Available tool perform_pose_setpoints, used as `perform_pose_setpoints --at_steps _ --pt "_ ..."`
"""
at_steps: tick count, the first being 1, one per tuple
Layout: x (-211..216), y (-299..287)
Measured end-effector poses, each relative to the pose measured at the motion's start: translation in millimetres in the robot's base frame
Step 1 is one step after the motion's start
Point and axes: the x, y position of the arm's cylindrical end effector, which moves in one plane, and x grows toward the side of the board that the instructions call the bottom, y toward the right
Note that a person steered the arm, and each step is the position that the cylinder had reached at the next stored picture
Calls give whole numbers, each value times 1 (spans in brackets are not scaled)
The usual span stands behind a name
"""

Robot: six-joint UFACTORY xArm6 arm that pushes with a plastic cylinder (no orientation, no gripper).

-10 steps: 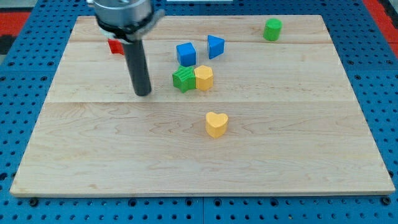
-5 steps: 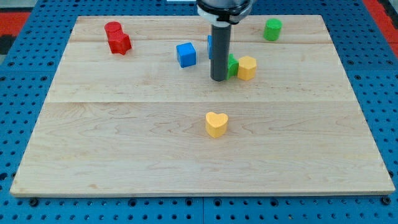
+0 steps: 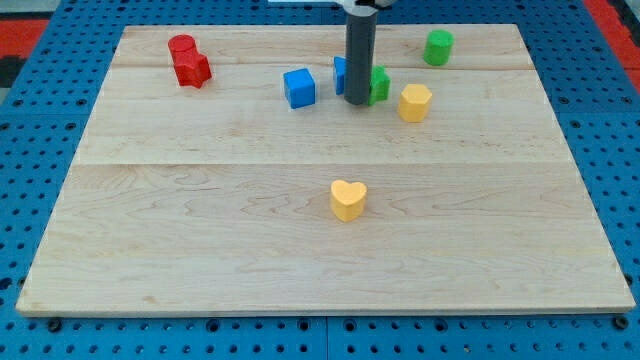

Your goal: Place the green star bottom left to the green circle

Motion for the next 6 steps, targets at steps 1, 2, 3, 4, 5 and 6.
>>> perform_pose_setpoints --at_steps 1,2,3,4,5,6 --pt "-21 27" --pt "-45 51" --pt "-35 45" --pt "-76 7" --pt "-116 11" --pt "-92 41"
